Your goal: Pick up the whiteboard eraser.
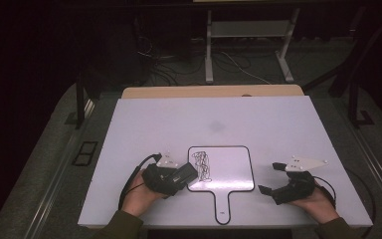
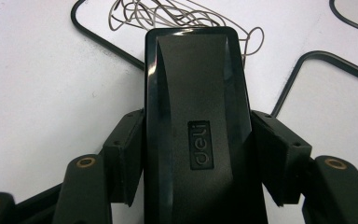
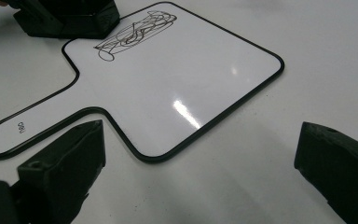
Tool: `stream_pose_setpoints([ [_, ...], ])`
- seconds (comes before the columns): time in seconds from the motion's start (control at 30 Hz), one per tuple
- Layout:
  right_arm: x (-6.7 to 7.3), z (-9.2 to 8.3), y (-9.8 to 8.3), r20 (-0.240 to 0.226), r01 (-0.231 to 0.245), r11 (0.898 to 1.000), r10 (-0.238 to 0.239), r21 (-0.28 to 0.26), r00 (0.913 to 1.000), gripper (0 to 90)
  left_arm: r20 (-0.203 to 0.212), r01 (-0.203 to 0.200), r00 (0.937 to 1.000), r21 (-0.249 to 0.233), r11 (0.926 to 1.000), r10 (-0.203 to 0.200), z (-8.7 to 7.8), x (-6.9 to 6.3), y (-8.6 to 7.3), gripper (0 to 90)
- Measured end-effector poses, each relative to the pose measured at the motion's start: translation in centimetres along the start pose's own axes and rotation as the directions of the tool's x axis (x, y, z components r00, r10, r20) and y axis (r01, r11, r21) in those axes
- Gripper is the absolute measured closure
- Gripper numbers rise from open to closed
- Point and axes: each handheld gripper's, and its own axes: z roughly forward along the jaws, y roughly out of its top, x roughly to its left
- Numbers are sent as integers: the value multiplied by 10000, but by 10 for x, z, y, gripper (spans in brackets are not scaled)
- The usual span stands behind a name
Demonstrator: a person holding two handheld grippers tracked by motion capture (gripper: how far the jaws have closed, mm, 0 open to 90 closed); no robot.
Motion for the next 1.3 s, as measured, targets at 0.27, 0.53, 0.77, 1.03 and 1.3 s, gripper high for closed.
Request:
stream_pose_setpoints([
  [0.27,0,-1,0,1,-48,10000,48,-31,10000,7,-99,-44,9999,79,10000,44,0,-1,1,381],
  [0.53,0,-1,0,1,-59,10000,59,-37,10000,7,-93,-19,10000,122,9999,20,1,-1,1,383],
  [0.77,0,-1,0,-27,-35,10000,35,-30,10000,7,128,132,9998,140,9998,-134,0,3,1,385],
  [1.03,0,0,-1,-22,-32,10000,31,-4,10000,7,125,87,9999,117,9999,-88,0,2,1,388],
  [1.3,0,0,-1,-21,-29,10000,29,-10,10000,7,9,144,9999,81,9999,-144,-5,3,2,390],
])
